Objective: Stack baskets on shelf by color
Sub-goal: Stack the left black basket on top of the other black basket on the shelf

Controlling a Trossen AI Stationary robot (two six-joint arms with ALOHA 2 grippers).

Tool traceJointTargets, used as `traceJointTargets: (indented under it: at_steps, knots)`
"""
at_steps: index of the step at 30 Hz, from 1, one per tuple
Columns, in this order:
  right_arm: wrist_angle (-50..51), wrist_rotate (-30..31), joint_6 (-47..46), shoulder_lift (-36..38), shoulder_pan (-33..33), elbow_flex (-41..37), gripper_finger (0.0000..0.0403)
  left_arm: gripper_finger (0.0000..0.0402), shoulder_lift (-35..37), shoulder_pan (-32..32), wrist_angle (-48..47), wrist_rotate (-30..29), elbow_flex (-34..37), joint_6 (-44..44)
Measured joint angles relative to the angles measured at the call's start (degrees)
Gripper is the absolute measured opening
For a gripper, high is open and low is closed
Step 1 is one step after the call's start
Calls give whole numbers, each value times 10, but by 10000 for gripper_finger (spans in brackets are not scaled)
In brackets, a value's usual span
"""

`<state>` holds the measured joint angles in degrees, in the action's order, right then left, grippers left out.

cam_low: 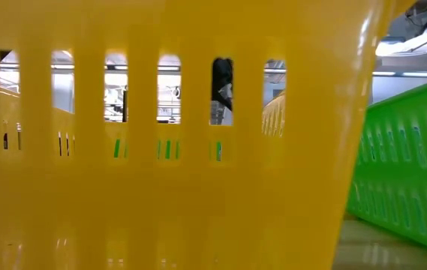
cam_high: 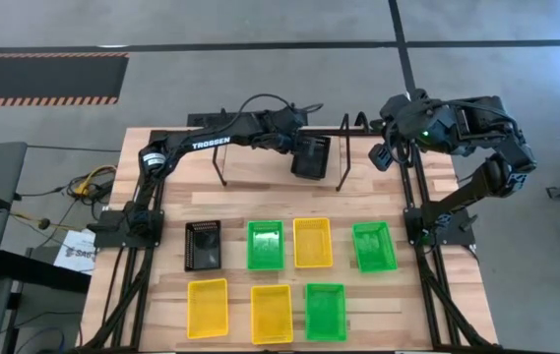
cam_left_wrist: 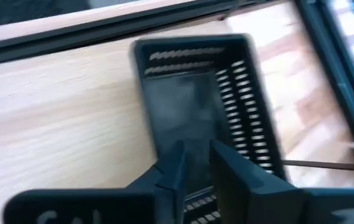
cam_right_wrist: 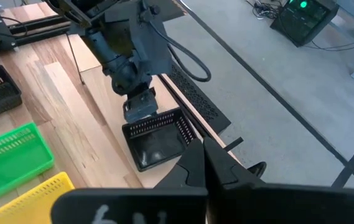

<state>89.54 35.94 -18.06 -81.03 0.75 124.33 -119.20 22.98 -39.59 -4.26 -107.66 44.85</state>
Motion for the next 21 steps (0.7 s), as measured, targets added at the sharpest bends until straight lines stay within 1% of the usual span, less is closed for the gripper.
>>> traceJointTargets:
  at_steps: [4,7,9,11,13,15,17,18,21]
  knots:
    - [0,0,1,0,0,0,1,93,0,3,28,37,-8,-27]
    - [0,0,1,0,0,0,1,113,0,13,29,95,-40,-50]
    - [1,-1,1,0,0,0,1,121,0,18,4,124,-71,-63]
    - [4,-9,1,0,0,0,1,124,0,21,-49,133,-111,-88]
    - [5,-15,1,0,0,0,1,125,2,18,-118,125,-159,-125]
    - [5,-16,1,0,0,0,1,122,6,7,-206,104,-208,-161]
    - [5,-16,1,0,0,0,1,118,13,-7,-296,66,-259,-191]
    - [5,-16,1,0,0,0,1,115,20,-18,-337,36,-275,-201]
    - [5,-16,4,0,0,0,1,109,92,-50,-401,-41,-235,-203]
